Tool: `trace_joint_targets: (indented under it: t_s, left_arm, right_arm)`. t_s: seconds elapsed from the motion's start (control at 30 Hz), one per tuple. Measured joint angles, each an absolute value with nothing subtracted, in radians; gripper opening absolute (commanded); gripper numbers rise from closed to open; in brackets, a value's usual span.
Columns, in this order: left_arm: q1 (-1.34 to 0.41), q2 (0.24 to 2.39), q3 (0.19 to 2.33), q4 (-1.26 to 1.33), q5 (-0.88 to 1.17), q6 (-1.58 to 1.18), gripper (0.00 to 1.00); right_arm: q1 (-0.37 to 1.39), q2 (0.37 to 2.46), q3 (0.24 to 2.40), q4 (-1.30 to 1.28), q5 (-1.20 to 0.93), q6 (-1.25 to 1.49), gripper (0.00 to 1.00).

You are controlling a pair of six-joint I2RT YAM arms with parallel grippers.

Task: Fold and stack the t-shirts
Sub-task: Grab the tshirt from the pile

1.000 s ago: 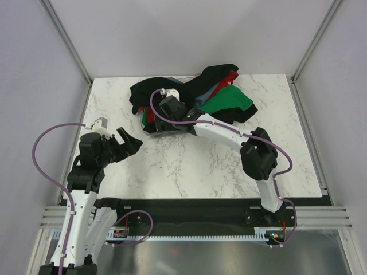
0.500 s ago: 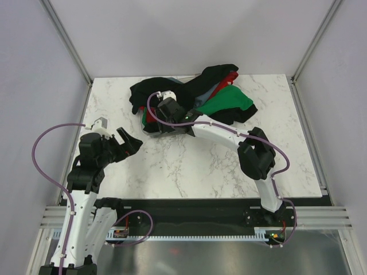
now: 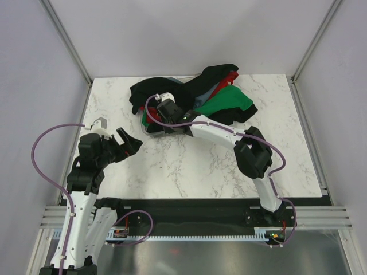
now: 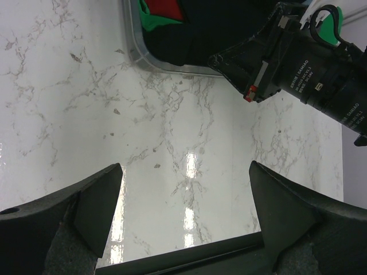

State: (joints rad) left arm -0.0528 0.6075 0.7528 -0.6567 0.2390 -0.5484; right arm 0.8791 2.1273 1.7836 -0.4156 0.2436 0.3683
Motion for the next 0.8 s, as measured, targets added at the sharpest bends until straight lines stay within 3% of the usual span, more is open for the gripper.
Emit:
trace_joint_targets:
  t_s: [0.17,0.37,0.8]
  left_arm:
    - [-0.053,0.606,0.753,-0.657,0.239,-0.548,1.0]
    - [-0.053,0.606,0.753,-0.657,0.239,-0.548,1.0]
    - [-0.053,0.61,0.753,-0.657,0.238,-0.548,1.0]
  right_arm:
    - [0.88,2.125,1.842,-0.46,0.274,0.344,0.0]
    - [0.88,2.072,2.058,-0.591,0.339,0.308,0.0]
    - [0.933,1.554,2.228,-0.49,0.401,0.158,0.0]
